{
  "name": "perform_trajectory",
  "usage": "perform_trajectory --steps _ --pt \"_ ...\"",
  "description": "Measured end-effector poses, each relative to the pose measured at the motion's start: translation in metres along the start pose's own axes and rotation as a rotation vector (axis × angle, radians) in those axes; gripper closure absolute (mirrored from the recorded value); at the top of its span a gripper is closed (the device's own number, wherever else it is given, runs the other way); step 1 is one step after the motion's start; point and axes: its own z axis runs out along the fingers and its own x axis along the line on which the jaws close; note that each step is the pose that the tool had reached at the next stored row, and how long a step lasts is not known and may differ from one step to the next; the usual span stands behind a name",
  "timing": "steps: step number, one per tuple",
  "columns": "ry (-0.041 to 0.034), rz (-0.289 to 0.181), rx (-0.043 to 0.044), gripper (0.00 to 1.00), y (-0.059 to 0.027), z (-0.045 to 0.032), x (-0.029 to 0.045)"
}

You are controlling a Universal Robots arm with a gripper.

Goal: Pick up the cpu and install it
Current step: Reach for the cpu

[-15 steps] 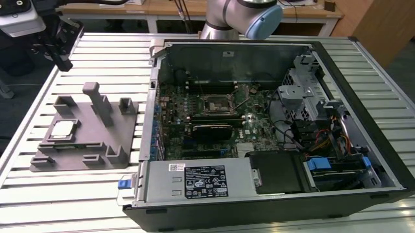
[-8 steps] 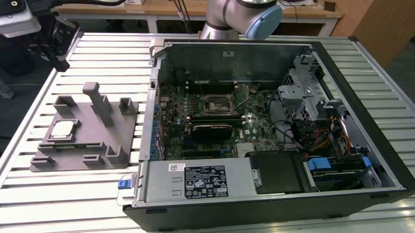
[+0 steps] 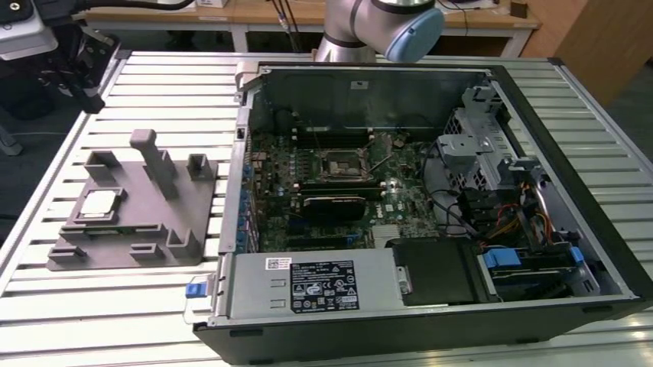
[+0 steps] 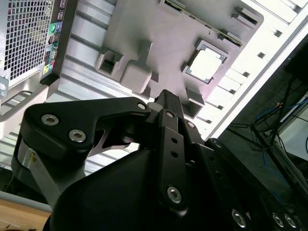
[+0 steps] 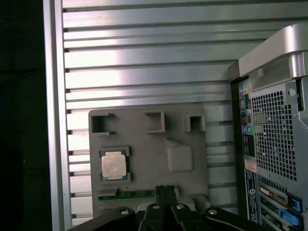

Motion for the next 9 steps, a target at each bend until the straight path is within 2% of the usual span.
perform_trajectory --steps 9 --pt "0.0003 0.000 0.0000 0.89 -0.0008 0.0014 0.0097"
